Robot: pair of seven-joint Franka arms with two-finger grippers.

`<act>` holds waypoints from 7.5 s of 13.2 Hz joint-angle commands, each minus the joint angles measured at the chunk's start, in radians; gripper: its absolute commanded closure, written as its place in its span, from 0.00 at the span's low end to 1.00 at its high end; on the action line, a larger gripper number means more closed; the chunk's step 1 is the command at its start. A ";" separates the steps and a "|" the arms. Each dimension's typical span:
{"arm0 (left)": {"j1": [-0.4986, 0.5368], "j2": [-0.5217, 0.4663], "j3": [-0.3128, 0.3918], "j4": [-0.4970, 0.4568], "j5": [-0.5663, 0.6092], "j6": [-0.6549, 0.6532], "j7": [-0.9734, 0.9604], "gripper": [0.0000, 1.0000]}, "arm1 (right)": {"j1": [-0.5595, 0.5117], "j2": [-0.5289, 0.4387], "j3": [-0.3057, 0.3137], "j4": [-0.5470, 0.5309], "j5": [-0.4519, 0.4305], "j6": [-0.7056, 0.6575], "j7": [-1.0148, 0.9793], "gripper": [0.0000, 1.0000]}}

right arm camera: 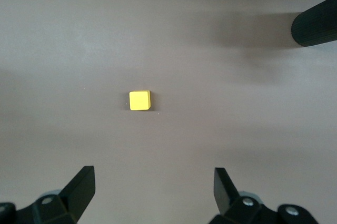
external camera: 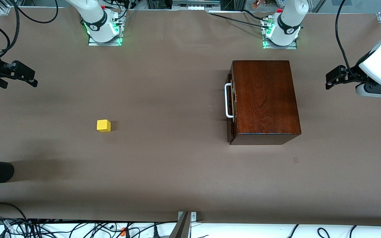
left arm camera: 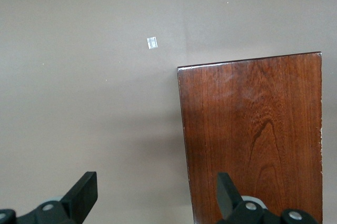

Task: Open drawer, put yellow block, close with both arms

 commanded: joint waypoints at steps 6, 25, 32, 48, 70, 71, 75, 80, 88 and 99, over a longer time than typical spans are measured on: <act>-0.003 -0.013 -0.002 0.008 -0.012 -0.011 0.009 0.00 | -0.001 0.006 0.002 0.024 0.004 -0.018 0.001 0.00; -0.369 0.334 -0.495 0.169 0.268 0.016 -1.028 0.00 | -0.001 0.006 0.002 0.023 0.004 -0.018 0.001 0.00; -0.345 0.364 -0.479 -0.100 0.354 0.295 -1.067 0.00 | -0.003 0.006 0.000 0.024 0.003 -0.010 0.001 0.00; -0.322 0.522 -0.464 -0.104 0.500 0.355 -1.087 0.00 | -0.003 0.006 -0.002 0.024 0.003 -0.012 0.001 0.00; -0.359 0.624 -0.458 0.033 0.551 0.351 -1.203 0.00 | -0.003 0.006 -0.002 0.024 0.003 -0.012 0.001 0.00; -0.359 0.627 -0.459 0.034 0.551 0.352 -1.205 0.00 | -0.003 0.006 -0.002 0.024 0.003 -0.012 0.001 0.00; -0.383 0.656 -0.462 0.091 0.503 0.371 -1.203 0.00 | -0.003 0.006 -0.002 0.024 0.004 -0.012 0.001 0.00; -0.415 0.688 -0.462 0.142 0.497 0.383 -1.205 0.00 | -0.003 0.006 -0.002 0.024 0.004 -0.012 0.001 0.00; -0.469 0.768 -0.462 0.270 0.497 0.420 -1.254 0.00 | -0.003 0.006 -0.003 0.024 0.004 -0.010 0.001 0.00; -0.520 0.819 -0.462 0.366 0.497 0.430 -1.281 0.00 | -0.003 0.006 -0.002 0.024 0.004 -0.010 0.001 0.00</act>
